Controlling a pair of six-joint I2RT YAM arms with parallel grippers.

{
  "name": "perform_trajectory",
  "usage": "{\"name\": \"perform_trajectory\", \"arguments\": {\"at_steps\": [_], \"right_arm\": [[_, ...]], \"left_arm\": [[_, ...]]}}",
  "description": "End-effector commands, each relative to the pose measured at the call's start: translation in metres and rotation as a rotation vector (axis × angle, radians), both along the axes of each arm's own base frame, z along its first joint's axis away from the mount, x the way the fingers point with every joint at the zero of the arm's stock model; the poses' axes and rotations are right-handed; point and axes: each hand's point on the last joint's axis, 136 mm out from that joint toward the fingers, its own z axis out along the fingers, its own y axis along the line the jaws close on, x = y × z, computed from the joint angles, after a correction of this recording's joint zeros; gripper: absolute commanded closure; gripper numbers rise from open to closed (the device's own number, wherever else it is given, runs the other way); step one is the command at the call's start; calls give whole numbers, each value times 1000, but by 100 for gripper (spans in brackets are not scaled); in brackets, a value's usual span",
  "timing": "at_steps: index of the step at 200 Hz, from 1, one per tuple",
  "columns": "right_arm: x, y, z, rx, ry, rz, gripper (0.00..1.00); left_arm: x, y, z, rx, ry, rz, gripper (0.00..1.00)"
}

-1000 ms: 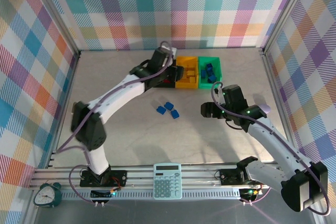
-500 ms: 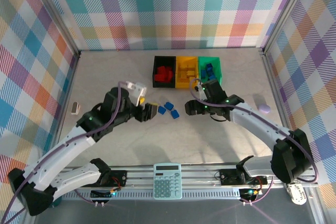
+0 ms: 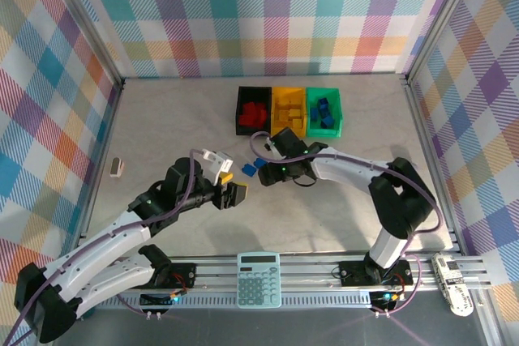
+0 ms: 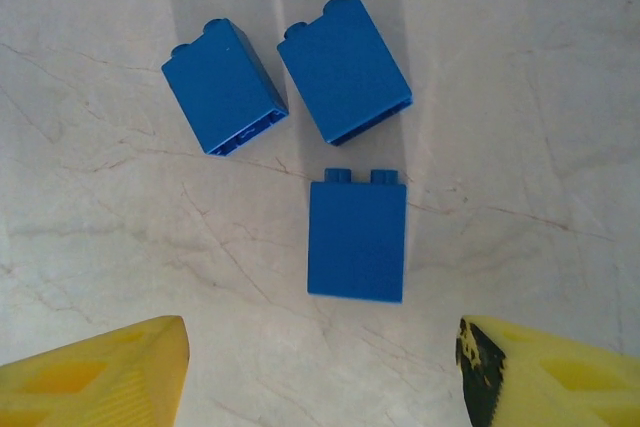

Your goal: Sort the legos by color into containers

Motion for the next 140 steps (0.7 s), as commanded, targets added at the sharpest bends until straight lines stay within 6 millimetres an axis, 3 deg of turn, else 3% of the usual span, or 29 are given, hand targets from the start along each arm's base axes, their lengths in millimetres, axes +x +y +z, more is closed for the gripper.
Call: {"name": "perform_trajectory", "arguments": {"at_steps": [1,68,118,140], "right_arm": [[11,7,-4,-41,-29,-17,30],[17,9,-30,-125,-16,-24,37],[18,12,-37,-134,-12,-15,43],[18,13,-39,-143,-9,-12,50]], "left_arm": [[2,-10,14,-13,-27,-33,32],[1,-9,12,24,-24,-23,33],[1,-7,9,35,-24,-16,34],[0,-7,8,38,-21,-17,34]]}}
